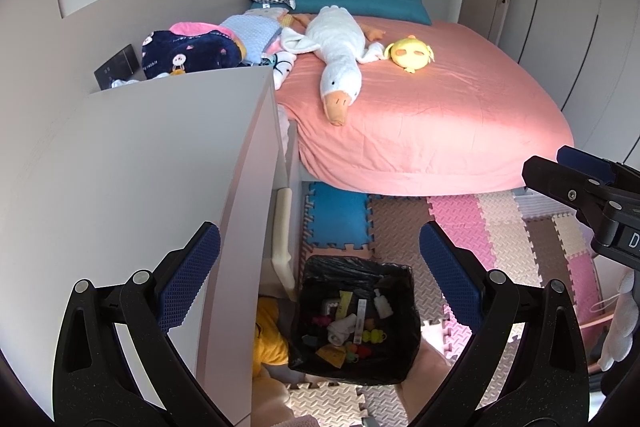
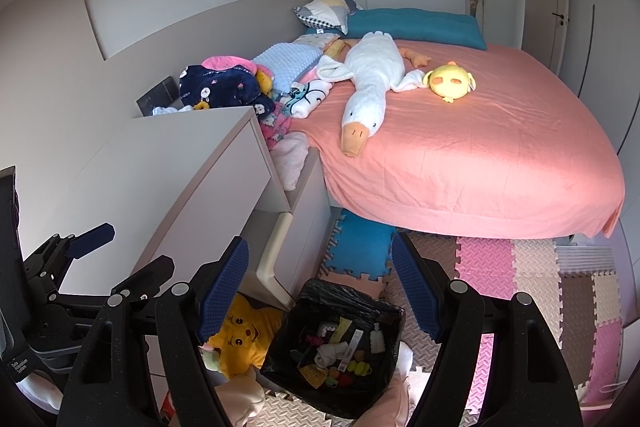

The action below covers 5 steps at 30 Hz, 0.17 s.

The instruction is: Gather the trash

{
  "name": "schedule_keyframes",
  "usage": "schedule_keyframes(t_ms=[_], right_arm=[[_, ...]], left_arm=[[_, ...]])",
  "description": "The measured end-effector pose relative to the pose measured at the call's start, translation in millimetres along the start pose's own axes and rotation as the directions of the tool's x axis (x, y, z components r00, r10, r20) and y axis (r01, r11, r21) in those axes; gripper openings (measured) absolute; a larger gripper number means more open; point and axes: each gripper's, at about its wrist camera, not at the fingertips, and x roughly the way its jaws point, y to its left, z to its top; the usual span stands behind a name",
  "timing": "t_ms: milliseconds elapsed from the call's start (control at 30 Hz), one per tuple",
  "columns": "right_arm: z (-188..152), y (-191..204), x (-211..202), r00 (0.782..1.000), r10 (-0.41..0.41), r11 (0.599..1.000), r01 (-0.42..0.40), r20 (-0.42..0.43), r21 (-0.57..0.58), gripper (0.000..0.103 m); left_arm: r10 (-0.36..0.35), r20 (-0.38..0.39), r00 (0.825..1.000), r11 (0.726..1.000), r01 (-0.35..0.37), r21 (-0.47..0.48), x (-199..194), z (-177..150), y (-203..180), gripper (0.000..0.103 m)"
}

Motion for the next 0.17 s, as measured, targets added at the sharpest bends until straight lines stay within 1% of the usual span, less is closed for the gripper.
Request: schedule_keyframes(t_ms=[167], right_arm=[[0.6,-1.7,-0.3,1.0,0.001,1.0,-0.001,0.001,0.0,0.074]], left_arm=[[0.013,-0.006,1.0,1.0,-0.013,-0.005,0.3,0.2,1.3,0.096]])
